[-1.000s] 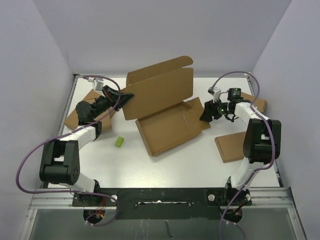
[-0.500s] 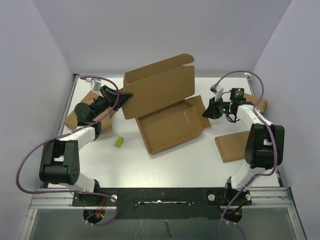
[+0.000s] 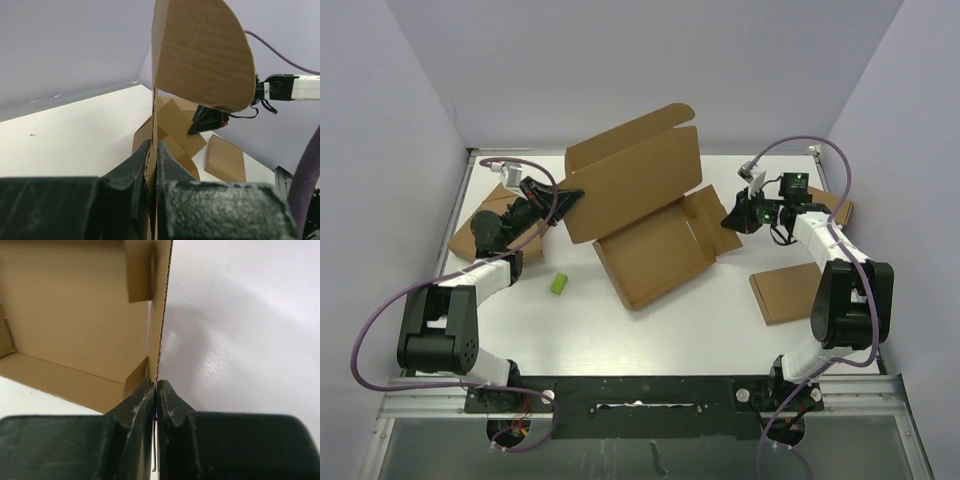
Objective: Fold the paper box
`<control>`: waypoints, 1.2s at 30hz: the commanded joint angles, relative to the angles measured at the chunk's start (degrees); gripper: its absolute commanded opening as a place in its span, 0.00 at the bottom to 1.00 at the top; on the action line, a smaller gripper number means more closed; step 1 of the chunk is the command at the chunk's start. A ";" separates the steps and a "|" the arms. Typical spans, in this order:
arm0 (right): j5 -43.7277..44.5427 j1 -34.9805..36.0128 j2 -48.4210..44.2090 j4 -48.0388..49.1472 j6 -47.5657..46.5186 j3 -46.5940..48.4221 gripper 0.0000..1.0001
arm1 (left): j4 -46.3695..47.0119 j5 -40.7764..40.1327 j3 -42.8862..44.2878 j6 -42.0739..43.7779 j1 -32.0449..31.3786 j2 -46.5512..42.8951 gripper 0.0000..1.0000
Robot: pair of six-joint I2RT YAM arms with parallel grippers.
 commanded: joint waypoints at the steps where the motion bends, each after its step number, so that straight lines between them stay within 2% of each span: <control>1: 1.46 -1.18 4.11 -2.34 0.44 4.01 0.05 | -0.49 -4.32 -2.67 3.18 -1.28 -6.58 0.00; 5: -0.28 -0.75 3.12 -1.92 -0.72 2.97 0.05 | -5.55 -7.89 -5.46 8.47 -3.94 -9.58 0.00; 16: -7.54 2.06 -0.30 -0.22 1.41 1.44 0.04 | -6.15 -11.58 -7.12 10.15 -6.58 -10.63 0.00; 24: -13.24 1.71 5.59 -3.04 2.39 2.50 0.07 | -6.92 -10.21 -7.37 11.34 -6.61 -10.32 0.00; 31: -18.04 0.31 10.87 -6.19 2.63 4.97 0.26 | -8.06 -9.92 -7.99 12.43 -6.30 -10.24 0.00; 36: -21.78 0.09 12.59 -6.96 3.09 5.63 0.46 | -7.89 -9.92 -7.82 12.17 -5.88 -9.97 0.00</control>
